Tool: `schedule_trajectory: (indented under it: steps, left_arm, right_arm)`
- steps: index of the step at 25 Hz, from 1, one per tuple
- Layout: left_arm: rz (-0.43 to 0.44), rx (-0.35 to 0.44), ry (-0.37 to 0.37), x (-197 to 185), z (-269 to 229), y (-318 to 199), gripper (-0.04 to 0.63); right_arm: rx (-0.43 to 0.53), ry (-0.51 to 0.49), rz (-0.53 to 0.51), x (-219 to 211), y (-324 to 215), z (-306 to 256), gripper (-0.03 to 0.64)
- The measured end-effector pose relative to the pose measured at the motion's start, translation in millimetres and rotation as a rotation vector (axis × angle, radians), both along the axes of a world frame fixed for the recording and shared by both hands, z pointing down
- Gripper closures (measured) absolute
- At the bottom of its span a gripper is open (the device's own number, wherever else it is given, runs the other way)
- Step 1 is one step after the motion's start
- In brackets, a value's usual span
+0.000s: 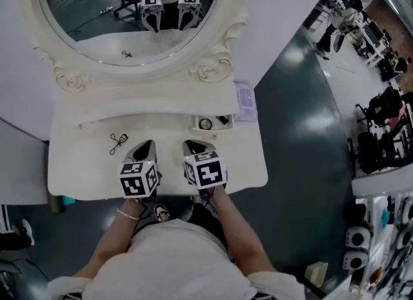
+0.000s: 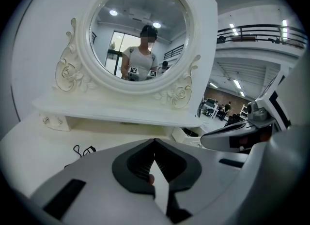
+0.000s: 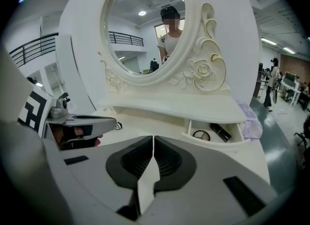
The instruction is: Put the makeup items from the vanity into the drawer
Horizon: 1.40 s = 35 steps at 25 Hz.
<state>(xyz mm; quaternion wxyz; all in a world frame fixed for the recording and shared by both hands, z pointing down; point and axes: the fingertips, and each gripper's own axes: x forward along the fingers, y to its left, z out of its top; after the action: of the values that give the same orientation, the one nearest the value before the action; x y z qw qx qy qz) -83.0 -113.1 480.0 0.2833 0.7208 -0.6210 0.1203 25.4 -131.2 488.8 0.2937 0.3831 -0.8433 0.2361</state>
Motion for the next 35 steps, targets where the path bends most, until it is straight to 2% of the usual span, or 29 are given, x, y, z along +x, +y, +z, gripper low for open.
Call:
schedule_trajectory:
  steps: [7, 15, 28, 35]
  left_arm:
    - [0.019, -0.022, 0.004, -7.2, 8.6, 17.7, 0.592]
    - [0.03, -0.018, 0.011, -2.1, 8.4, 15.9, 0.592]
    - [0.035, -0.006, 0.013, 6.1, 2.7, -2.8, 0.592]
    - [-0.006, -0.012, 0.033, 5.5, 3.7, -5.4, 0.592]
  right_arm:
    - [-0.009, -0.012, 0.051, -4.7, 19.9, 7.8, 0.595]
    - [-0.001, -0.003, 0.075, 4.2, 18.6, 5.7, 0.597]
    - [0.011, -0.009, 0.031, 3.3, -2.4, 0.1, 0.597]
    - [-0.001, -0.014, 0.012, 4.6, -7.6, 2.7, 0.597]
